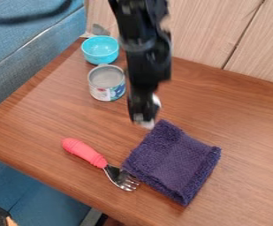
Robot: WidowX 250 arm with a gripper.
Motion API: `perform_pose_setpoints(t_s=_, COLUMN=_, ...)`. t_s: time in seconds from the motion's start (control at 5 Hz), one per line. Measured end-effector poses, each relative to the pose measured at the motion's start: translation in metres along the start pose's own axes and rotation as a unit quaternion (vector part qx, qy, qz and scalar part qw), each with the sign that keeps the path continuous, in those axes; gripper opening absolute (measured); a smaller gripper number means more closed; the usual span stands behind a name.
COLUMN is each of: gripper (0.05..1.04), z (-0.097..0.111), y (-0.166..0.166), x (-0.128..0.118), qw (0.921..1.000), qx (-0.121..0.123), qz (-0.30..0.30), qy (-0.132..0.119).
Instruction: Moved the black and white object from the blue bowl to the purple towel
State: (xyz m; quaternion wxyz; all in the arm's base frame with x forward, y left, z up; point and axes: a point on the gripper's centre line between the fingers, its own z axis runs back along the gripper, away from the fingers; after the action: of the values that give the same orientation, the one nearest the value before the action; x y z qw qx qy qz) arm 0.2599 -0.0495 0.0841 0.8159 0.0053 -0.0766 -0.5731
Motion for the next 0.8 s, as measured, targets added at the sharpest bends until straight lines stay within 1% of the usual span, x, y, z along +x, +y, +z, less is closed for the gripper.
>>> perform_pose_setpoints(t_s=0.2, gripper=0.530, z=-0.014, y=-0.021, x=0.017, qw=0.9984, qx=-0.014, qz=-0.053, qy=-0.015)
perform_pose_setpoints(t_s=0.4, gripper=0.529, z=-0.031, y=-0.028, x=0.024, qw=0.9952, qx=-0.037, qz=-0.081, qy=-0.040)
perform_pose_setpoints(t_s=0.6, gripper=0.603, z=-0.047, y=-0.032, x=0.026, qw=0.9935, qx=-0.046, qz=-0.104, qy=-0.014)
perform_pose_setpoints(t_s=0.8, gripper=0.905, z=-0.046, y=-0.028, x=0.025, qw=0.9944, qx=-0.043, qz=-0.096, qy=0.000)
